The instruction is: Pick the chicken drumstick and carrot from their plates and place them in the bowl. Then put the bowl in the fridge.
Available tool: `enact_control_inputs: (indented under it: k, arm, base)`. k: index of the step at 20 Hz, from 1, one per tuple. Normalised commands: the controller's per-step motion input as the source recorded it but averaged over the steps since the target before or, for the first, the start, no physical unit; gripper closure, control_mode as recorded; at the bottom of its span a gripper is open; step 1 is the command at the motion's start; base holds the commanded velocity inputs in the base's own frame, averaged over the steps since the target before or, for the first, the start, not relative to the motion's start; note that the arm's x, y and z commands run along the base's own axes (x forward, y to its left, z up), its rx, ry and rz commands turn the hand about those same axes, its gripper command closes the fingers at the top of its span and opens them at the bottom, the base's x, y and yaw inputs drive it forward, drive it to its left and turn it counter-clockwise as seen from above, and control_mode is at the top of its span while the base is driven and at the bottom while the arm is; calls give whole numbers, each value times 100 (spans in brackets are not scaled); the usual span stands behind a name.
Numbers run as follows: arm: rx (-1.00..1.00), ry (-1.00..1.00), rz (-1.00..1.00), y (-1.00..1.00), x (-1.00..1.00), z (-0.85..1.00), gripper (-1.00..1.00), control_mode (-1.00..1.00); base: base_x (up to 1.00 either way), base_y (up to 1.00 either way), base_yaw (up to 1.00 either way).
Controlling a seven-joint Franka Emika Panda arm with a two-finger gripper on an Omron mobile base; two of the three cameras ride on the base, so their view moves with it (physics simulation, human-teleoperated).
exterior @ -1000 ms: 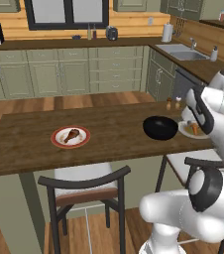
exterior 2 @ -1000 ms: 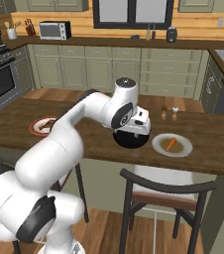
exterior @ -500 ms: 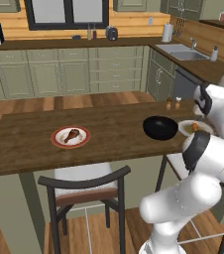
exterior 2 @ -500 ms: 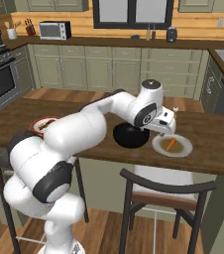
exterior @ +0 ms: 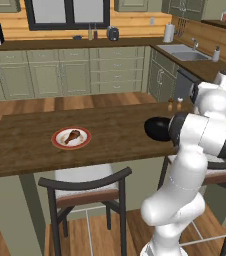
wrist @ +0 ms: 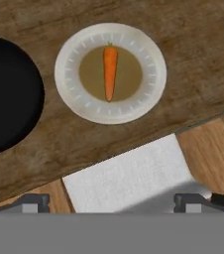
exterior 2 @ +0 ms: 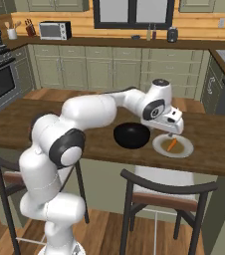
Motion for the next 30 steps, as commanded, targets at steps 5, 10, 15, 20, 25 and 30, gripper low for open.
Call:
enact_control_inputs:
  k: [5, 10, 15, 20, 25, 30]
  arm:
    - [0, 0, 0, -21, 39, -38, -100, -100]
    - [0, 0, 0, -3, 49, -47, -100, -100]
    - [1, 7, 1, -7, 62, -20, -100, -100]
    - [0, 0, 7, -32, 32, -23, -100, -100]
    - [0, 1, 7, -29, 14, -32, -100, -100]
    - [0, 3, 1, -1, 53, -35, -100, -100]
  base:
    - [0, 0, 0]
    - [0, 0, 0]
    - [0, 0, 0]
    - [0, 0, 0]
    - [0, 0, 0]
    - [0, 0, 0]
